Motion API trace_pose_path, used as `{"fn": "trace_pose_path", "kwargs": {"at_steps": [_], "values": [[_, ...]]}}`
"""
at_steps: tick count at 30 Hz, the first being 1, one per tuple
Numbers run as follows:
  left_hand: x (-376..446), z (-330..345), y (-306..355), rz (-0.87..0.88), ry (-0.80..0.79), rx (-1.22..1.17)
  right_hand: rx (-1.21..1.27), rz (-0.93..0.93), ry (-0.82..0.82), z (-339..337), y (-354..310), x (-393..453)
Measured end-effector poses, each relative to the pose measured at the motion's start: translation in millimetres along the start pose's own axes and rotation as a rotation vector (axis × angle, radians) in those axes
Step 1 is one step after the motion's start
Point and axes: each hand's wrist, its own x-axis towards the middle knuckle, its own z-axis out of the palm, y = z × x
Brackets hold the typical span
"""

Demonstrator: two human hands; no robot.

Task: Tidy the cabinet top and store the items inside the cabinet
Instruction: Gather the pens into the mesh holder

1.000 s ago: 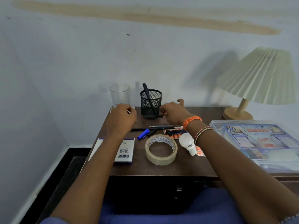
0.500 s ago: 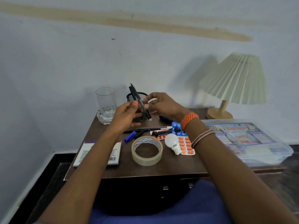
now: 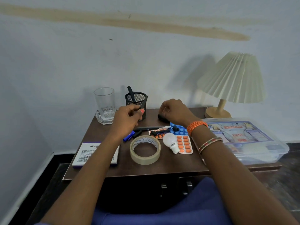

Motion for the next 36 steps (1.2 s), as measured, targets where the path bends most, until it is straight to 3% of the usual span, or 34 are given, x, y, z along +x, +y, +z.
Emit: {"fn": "trace_pose_path", "kwargs": {"at_steps": [3, 7, 13, 18, 24, 31, 36], "values": [[0, 0, -3, 0.027, -0.046, 0.125, -0.156, 0.006, -0.156, 11, 7, -1], [1, -3, -10, 0.033, -0.065, 0.206, -0.287, -0.016, -0.243, 21, 8, -4], [1, -5, -12, 0.021, -0.085, 0.263, -0.311, -0.046, -0.253, 19, 6, -4], [3, -7, -16, 0.014, -0.091, 0.318, -0.224, 0.029, -0.105, 5, 15, -1], [3, -8, -16, 0.014, -0.162, 0.397, -0.327, -0.012, -0.201, 11, 11, -4], [1, -8, -13, -0.11, -0.165, 0.238, -0.328, -0.045, -0.311, 20, 5, -5], [-1, -14, -4, -0.389, -0.168, -0.16, -0.324, -0.044, -0.293, 24, 4, -2]]}}
